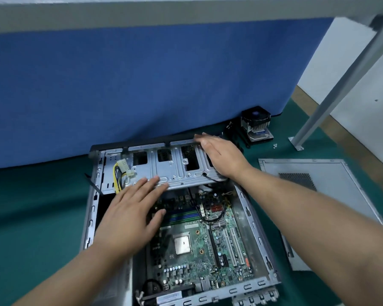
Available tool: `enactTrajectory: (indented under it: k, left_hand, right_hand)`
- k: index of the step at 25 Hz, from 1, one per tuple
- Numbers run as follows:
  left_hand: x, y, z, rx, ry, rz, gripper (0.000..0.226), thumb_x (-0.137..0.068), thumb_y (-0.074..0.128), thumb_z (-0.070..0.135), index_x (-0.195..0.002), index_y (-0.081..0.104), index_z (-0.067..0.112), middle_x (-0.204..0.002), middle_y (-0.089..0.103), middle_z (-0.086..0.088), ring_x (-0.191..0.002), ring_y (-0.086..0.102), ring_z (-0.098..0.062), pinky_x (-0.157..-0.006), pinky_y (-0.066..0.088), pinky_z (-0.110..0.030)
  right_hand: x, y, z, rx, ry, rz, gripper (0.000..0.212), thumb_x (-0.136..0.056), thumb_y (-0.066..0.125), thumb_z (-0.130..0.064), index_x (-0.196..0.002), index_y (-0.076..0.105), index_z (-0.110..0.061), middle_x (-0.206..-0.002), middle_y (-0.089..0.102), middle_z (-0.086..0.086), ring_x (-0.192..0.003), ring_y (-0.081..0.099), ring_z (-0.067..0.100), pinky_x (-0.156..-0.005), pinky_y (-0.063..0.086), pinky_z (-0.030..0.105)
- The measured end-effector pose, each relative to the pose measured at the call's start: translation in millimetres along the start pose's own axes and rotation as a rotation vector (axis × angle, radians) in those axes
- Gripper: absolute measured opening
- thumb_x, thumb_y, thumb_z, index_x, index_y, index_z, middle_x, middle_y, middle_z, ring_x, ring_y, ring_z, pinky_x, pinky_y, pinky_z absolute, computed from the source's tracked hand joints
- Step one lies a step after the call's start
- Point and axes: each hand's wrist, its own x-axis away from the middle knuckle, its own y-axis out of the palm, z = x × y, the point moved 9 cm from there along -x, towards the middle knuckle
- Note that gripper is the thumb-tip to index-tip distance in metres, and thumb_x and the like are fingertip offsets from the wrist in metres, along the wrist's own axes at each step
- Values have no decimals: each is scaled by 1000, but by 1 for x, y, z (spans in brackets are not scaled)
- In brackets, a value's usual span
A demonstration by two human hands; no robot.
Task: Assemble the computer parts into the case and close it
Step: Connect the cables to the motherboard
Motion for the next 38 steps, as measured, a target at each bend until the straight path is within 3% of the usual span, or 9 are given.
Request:
enactTrajectory:
  k: [6, 10, 13, 20, 22, 24, 28, 32, 38]
  left_hand:
    - [-4, -5, -5, 75, -36, 42, 61, -98, 23, 57, -157, 32, 46, -165, 25, 21, -154, 17, -4, -126, 16, -37]
    - [-4, -3, -5, 82, -44, 27, 58, -99, 30, 54, -156, 34, 44, -165, 27, 18, -154, 20, -6, -125, 13, -35]
    - [-6, -1, -5, 82, -43, 23, 57, -100, 34, 52, -156, 36, 43, -165, 29, 17, -154, 22, -7, -124, 9, -34]
    - [-8, -2, -6, 103, -47, 20, 56, -101, 44, 48, -156, 37, 42, -165, 30, 16, -154, 22, -9, -125, 13, -36]
    - [-8, 0, -6, 102, -48, 17, 57, -101, 44, 48, -156, 35, 43, -165, 29, 16, -155, 22, -9, -126, 14, -37]
    - [-8, 1, -7, 96, -48, 18, 57, -100, 44, 47, -156, 36, 42, -165, 29, 16, -154, 23, -9, -126, 16, -38]
    - [-10, 1, -8, 94, -42, 46, 57, -97, 42, 46, -154, 42, 40, -163, 35, 14, -153, 29, -11, -124, 19, -38]
    - [-9, 1, -7, 96, -41, 55, 57, -97, 41, 46, -153, 42, 40, -163, 36, 14, -152, 29, -11, -123, 22, -39]
    - [-9, 1, -8, 98, -43, 62, 57, -96, 38, 47, -153, 43, 41, -162, 36, 15, -152, 28, -10, -123, 22, -38]
  right_hand:
    - [51, -22, 12, -110, 246, 276, 38, -110, 39, -25, -130, 68, -12, -137, 64, 3, -132, 53, 16, -115, 37, 32]
    - [101, -15, 13, -19, 306, 223, 33, -106, 51, -18, -137, 61, -20, -146, 53, -10, -135, 43, 5, -117, 27, 23]
    - [110, -18, 8, 82, 345, 189, 31, -103, 57, -20, -133, 62, -17, -149, 50, -7, -132, 49, 9, -115, 35, 26]
    - [135, -21, -12, 164, 676, 319, 17, -100, 60, -28, -100, 71, -15, -158, 41, -2, -93, 69, 17, -77, 52, 28]
    - [140, -6, -21, 176, 727, 312, 28, -101, 58, -31, -115, 73, -13, -165, 30, -2, -114, 65, 18, -90, 53, 33]
    - [141, 4, -27, 165, 756, 333, 38, -103, 56, -34, -129, 68, -9, -166, 28, -1, -140, 47, 21, -115, 38, 41]
    - [138, -5, -19, 15, 922, 498, 22, -98, 63, -39, -96, 75, -21, -155, 43, -8, -134, 48, 20, -109, 32, 44]
    - [128, -4, -31, 127, 807, 476, 13, -89, 69, -35, -79, 72, -27, -148, 45, -10, -136, 38, 19, -109, 27, 46]
    - [101, -9, -28, 219, 631, 319, 20, -89, 56, -30, -107, 63, -26, -105, 64, -9, -107, 38, 17, -90, 29, 41]
